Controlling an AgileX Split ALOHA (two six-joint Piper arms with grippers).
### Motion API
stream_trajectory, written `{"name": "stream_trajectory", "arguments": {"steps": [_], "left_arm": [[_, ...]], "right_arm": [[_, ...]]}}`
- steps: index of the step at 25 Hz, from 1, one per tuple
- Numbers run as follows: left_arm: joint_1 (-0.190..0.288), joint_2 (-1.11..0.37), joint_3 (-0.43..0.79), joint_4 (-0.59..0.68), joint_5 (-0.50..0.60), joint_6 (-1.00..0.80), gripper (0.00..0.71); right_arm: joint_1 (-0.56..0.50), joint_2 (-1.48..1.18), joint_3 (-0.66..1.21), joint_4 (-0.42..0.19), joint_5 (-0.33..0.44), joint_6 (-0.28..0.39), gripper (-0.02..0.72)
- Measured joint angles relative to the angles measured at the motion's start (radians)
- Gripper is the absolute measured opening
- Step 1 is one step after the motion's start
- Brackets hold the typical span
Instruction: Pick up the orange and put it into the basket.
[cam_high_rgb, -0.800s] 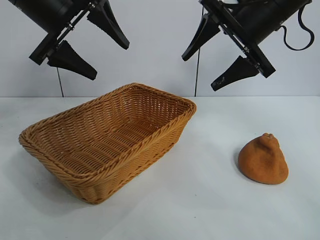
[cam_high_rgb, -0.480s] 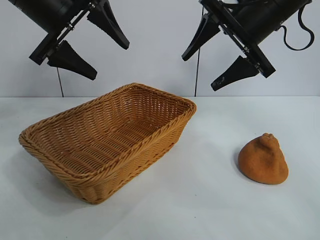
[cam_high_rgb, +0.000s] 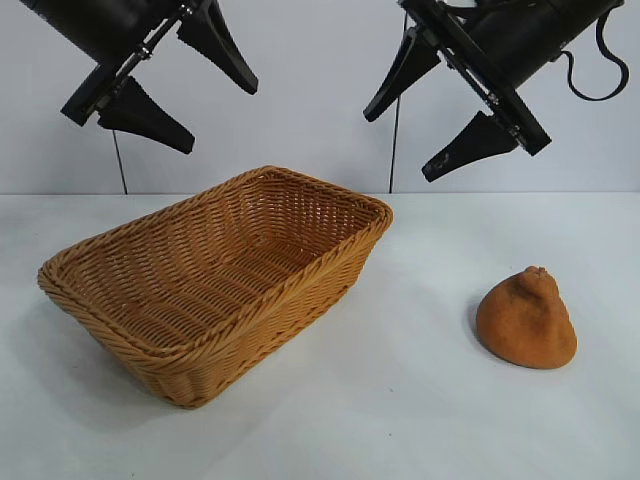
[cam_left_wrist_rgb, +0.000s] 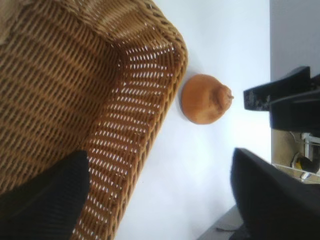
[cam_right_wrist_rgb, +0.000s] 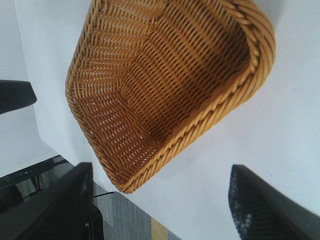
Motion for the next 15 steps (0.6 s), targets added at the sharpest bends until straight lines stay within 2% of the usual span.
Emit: {"name": "stream_trajectory", "arguments": {"steps": [9, 11, 15], "left_arm": [[0.002, 0.0, 0.0, -0.011, -0.038, 0.0, 0.556], [0.013, 0.0, 0.0, -0.015, -0.029, -0.001, 0.556], [0.071, -0.022, 0.0, 0.003, 0.01, -0.028, 0.556]], "right_arm": [[0.0, 0.0, 0.0, 0.0, 0.0, 0.0, 0.517], [0.0, 0.0, 0.0, 0.0, 0.0, 0.0, 0.517], [0.0, 0.0, 0.0, 0.0, 0.0, 0.0, 0.517]]}}
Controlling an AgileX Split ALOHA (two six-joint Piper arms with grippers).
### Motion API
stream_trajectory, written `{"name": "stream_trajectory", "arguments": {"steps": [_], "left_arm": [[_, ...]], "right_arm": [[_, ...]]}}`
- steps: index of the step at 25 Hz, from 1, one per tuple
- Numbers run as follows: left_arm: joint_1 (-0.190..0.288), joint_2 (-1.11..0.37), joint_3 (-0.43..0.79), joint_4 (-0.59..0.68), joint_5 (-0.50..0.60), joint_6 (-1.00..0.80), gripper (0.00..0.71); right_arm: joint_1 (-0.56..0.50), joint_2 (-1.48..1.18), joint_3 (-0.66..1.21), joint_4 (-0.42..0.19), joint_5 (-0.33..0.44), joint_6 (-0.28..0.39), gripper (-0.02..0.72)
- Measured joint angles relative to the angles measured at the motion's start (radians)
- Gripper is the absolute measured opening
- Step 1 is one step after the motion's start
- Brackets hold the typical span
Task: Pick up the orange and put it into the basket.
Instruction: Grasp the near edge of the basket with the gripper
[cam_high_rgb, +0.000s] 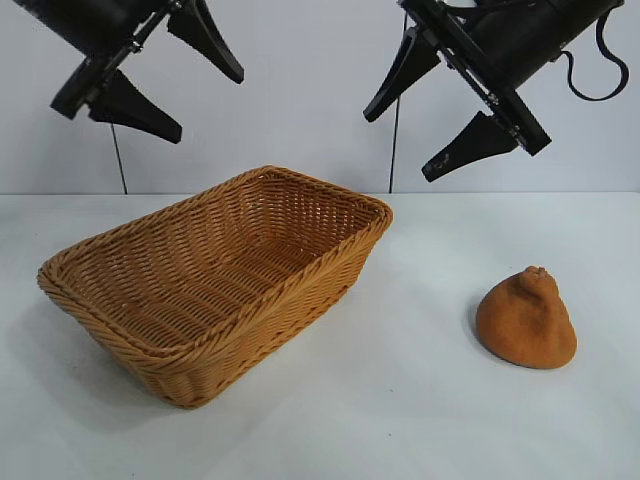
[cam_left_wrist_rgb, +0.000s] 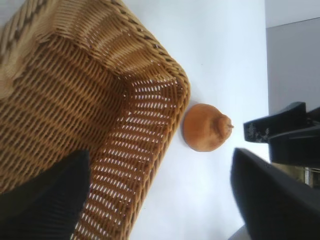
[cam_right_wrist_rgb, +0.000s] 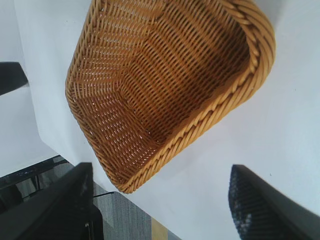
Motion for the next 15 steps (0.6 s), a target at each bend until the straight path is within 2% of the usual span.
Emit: {"name": "stream_trajectory", "arguments": {"steps": [3, 6, 11, 15], "left_arm": [[0.035, -0.055, 0.0, 0.066, 0.005, -0.064, 0.556], [0.04, -0.121, 0.0, 0.167, 0.029, -0.172, 0.556], [0.018, -0.231, 0.078, 0.329, 0.068, -0.407, 0.556], [-0.031, -0.329, 0.264, 0.43, 0.009, -0.582, 0.556]], "right_arm": [[0.0, 0.0, 0.0, 0.0, 0.0, 0.0, 0.517], [0.0, 0.0, 0.0, 0.0, 0.0, 0.0, 0.517], [0.0, 0.0, 0.0, 0.0, 0.0, 0.0, 0.517], [0.0, 0.0, 0.0, 0.0, 0.0, 0.0, 0.517]]}}
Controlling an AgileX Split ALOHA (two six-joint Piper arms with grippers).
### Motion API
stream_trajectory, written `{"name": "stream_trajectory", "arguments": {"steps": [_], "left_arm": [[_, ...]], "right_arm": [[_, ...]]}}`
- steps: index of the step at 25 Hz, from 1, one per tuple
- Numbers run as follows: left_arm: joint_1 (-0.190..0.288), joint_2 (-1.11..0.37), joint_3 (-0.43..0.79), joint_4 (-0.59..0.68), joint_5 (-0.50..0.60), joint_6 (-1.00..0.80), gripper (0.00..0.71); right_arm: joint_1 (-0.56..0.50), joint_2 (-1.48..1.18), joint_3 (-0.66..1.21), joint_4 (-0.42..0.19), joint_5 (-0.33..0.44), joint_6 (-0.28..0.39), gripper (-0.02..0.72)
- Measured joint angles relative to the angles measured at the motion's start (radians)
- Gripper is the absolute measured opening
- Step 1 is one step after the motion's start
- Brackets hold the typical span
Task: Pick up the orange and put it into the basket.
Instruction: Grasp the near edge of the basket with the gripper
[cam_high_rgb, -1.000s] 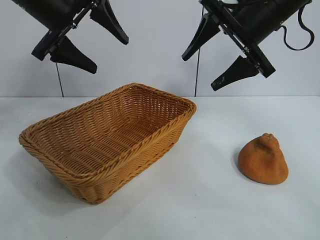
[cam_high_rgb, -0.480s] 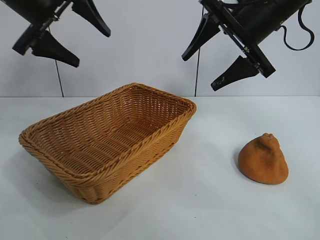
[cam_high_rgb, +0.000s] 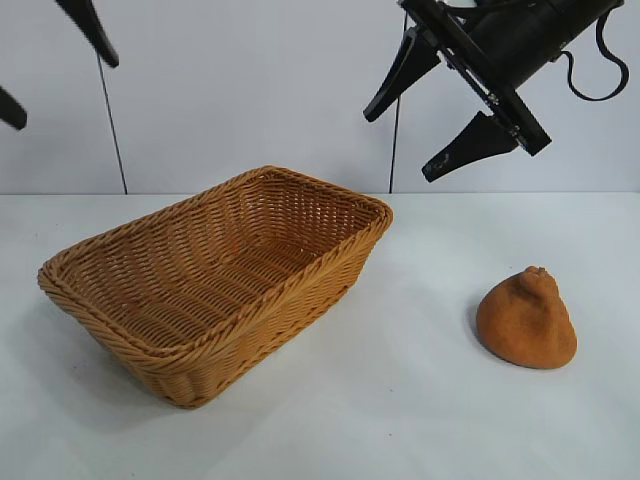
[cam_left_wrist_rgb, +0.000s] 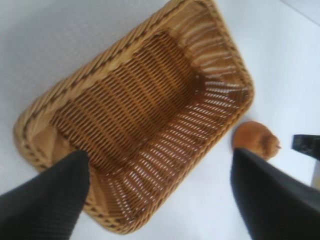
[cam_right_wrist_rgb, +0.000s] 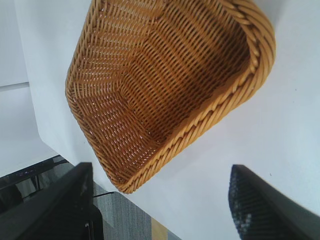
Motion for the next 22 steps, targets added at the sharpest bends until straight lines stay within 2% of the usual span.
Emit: {"name": "stream_trajectory", "arguments": {"steps": [5, 9, 14, 22], "left_arm": [[-0.088, -0.051, 0.253, 0.018, -0.199, -0.229, 0.556], [-0.115, -0.05, 0.383, 0.019, -0.325, -0.356, 0.556], [-0.118, -0.035, 0.47, 0.022, -0.446, -0.439, 0.556], [-0.118, 0.119, 0.479, 0.019, -0.541, -0.446, 0.556]], "right_arm": [[0.0, 0.0, 0.0, 0.0, 0.0, 0.0, 0.517], [0.0, 0.0, 0.0, 0.0, 0.0, 0.0, 0.517], [0.0, 0.0, 0.0, 0.0, 0.0, 0.0, 0.517], [0.0, 0.0, 0.0, 0.001, 0.0, 0.0, 0.517]]}}
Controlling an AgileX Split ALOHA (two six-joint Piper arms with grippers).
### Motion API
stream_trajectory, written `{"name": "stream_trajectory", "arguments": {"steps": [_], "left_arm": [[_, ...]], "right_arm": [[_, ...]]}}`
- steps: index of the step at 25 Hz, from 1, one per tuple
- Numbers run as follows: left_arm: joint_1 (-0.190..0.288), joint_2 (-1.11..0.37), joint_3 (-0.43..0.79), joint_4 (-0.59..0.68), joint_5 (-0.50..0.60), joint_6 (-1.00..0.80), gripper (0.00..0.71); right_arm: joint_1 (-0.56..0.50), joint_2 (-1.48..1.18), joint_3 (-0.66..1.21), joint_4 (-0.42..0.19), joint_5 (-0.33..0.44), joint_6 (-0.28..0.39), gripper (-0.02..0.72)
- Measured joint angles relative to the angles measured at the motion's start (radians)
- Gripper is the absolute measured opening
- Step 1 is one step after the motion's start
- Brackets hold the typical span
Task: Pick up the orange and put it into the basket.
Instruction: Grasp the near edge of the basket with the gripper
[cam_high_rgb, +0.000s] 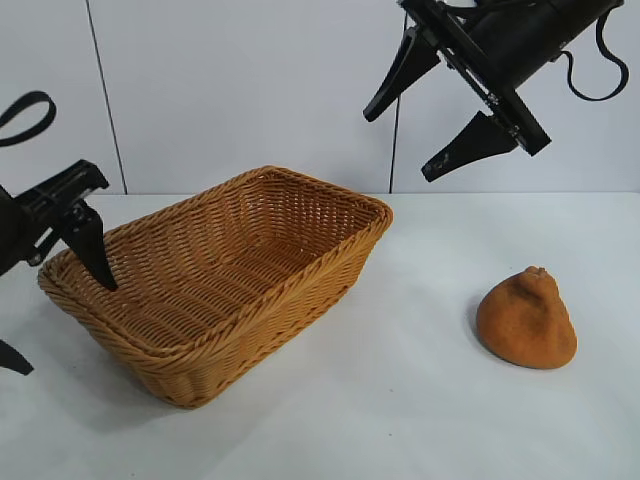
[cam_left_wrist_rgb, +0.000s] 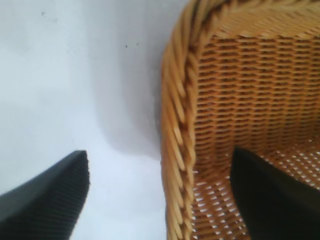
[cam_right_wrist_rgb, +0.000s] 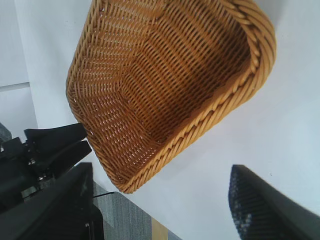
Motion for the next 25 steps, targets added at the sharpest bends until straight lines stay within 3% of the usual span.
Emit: {"name": "stream_trajectory", "arguments": {"steps": [7, 21, 23, 25], "left_arm": [[0.0, 0.118, -0.014, -0.1, -0.067, 0.052, 0.556], [0.0, 0.152, -0.057, -0.109, -0.097, 0.097, 0.506], [0.0, 0.167, -0.073, -0.109, -0.073, 0.119, 0.477], [0.0, 0.169, -0.085, -0.109, -0.057, 0.139, 0.403]], "right_arm": [[0.0, 0.0, 0.0, 0.002, 0.0, 0.0, 0.517], [0.0, 0.0, 0.0, 0.006, 0.0, 0.0, 0.517], [0.0, 0.0, 0.0, 0.006, 0.0, 0.0, 0.517], [0.0, 0.0, 0.0, 0.006, 0.0, 0.0, 0.517]]}}
